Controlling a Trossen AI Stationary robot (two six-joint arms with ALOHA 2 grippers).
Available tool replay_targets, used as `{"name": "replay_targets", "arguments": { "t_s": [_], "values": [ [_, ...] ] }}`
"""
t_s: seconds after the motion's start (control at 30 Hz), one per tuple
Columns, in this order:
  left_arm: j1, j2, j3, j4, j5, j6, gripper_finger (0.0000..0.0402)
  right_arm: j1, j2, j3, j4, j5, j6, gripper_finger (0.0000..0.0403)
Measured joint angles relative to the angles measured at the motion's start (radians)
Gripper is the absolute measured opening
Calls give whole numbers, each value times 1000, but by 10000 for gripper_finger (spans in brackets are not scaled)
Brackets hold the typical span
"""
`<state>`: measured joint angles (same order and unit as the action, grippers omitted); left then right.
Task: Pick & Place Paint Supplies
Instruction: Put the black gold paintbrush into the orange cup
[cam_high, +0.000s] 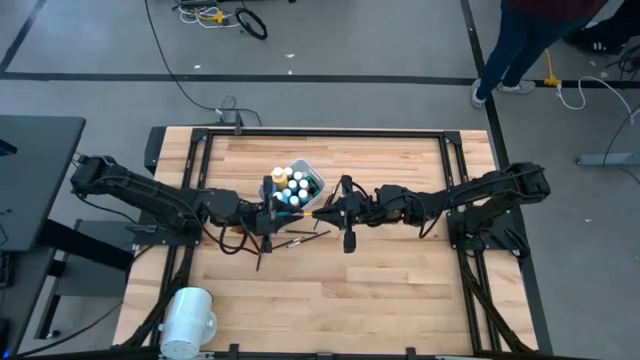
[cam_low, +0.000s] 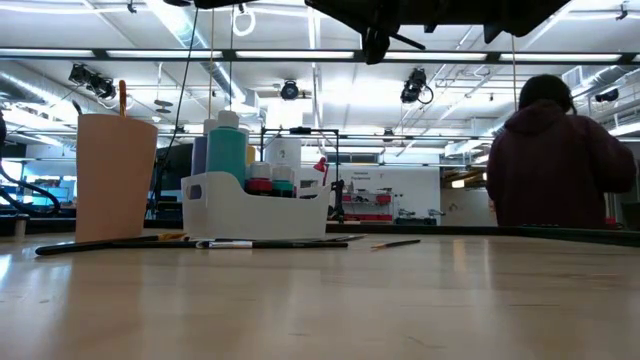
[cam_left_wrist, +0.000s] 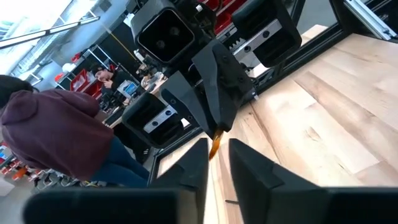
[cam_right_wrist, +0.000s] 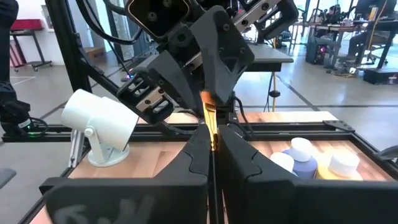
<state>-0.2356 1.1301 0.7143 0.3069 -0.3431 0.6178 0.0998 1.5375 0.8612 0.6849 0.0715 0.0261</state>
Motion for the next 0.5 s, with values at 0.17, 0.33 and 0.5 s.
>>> {"name": "replay_targets", "arguments": {
  "t_s": [0.17,0.33,0.5],
  "values": [
    [0,0,0,-2,0,-3,17,0,0,0,-5,-1,0,13],
    [0,0,0,-5,1,-4,9,0,0,0,-9,7,-7,21],
    [0,0,1,-46,23,-50,5,0,0,0,-17,66,-67,73]
  ]
}}
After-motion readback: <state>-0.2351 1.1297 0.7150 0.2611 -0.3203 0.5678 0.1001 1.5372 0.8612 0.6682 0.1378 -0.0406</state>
